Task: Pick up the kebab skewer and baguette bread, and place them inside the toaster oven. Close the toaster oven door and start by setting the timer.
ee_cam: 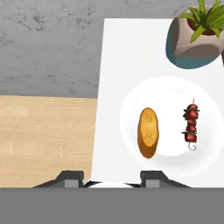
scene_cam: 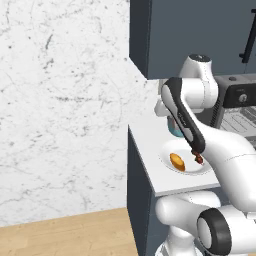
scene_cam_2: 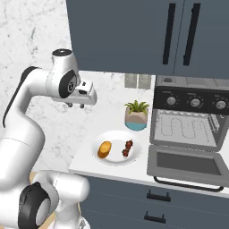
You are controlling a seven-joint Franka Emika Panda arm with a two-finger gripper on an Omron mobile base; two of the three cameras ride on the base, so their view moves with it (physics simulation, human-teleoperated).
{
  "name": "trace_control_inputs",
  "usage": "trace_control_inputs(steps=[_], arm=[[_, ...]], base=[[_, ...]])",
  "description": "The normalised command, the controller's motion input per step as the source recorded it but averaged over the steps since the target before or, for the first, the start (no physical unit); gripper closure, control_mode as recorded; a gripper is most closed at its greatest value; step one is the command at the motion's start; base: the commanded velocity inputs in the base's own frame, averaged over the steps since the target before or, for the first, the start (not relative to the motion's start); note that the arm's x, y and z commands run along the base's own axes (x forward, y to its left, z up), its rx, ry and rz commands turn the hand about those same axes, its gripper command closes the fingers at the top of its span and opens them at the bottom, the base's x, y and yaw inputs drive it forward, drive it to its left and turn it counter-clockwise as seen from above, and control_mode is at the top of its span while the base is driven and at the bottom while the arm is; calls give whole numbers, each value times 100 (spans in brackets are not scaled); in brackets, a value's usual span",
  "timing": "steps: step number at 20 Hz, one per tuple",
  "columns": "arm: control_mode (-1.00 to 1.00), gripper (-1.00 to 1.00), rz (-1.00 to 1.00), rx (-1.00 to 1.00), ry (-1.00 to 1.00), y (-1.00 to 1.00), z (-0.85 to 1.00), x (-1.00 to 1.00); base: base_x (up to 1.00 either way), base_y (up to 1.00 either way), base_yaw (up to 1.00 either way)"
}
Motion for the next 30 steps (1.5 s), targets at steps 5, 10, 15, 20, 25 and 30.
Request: trace_control_inputs(steps=[5, 10, 15, 20, 25, 30], arm=[[-100, -100, 0, 0, 1, -25, 0, -6], [-100, -100, 0, 0, 0, -100, 0, -3], [-100, -100, 0, 1, 0, -100, 0, -4], [-100, -100, 0, 1, 0, -96, 0, -1], [-100, -100, 0, 0, 0, -76, 0, 0], [-100, -100, -1, 0, -2, -78, 0, -1]], base=[[0, 0, 0], [0, 0, 0], [0, 0, 0], [0, 0, 0], [0, 0, 0], [0, 0, 0]])
